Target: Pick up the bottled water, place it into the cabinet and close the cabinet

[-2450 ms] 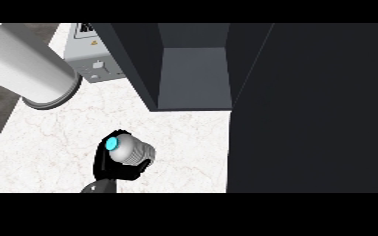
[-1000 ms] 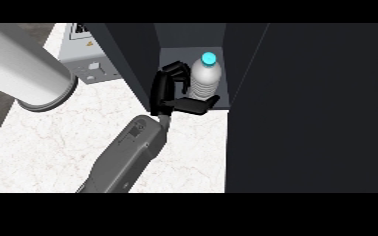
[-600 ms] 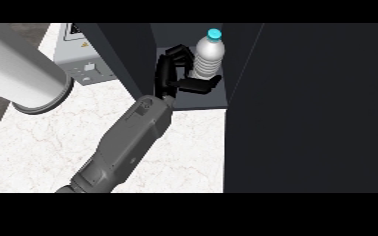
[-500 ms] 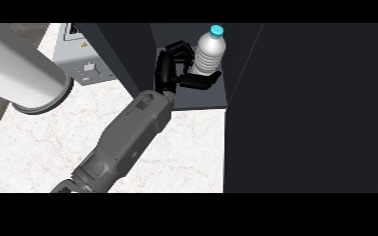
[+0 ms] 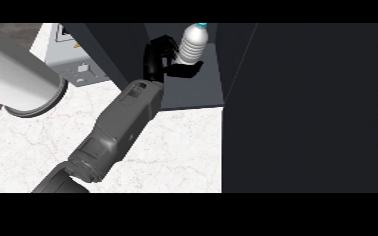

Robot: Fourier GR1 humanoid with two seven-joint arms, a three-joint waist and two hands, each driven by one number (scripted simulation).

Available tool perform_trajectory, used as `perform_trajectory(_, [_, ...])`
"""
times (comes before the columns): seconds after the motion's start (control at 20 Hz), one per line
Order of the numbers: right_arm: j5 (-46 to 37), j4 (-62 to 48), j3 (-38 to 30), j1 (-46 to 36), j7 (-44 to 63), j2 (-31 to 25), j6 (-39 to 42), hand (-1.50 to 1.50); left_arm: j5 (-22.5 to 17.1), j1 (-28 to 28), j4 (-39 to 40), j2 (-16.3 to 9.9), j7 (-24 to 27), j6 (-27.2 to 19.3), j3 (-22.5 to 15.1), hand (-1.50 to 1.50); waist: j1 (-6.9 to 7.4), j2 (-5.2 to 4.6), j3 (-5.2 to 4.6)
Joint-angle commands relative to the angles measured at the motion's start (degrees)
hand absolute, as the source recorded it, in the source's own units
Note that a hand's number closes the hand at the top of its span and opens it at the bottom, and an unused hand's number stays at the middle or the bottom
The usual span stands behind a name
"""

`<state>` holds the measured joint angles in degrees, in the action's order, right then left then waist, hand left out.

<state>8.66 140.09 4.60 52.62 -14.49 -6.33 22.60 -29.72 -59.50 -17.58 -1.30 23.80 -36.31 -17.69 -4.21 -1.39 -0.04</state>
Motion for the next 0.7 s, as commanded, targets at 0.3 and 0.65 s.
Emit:
perform_trajectory(0.3, [3.6,0.9,0.1,-1.0,1.0,0.3,1.0,-1.50,1.9,-5.0,9.8,-1.8,5.2,-2.4,2.2,-1.50,-1.16,-0.58,-0.01])
perform_trajectory(0.65, [4.6,2.1,-0.3,-0.6,1.8,-0.6,1.9,-1.50,3.5,-7.3,12.9,-1.3,7.1,-6.4,1.9,-1.50,-1.92,-1.03,-0.05])
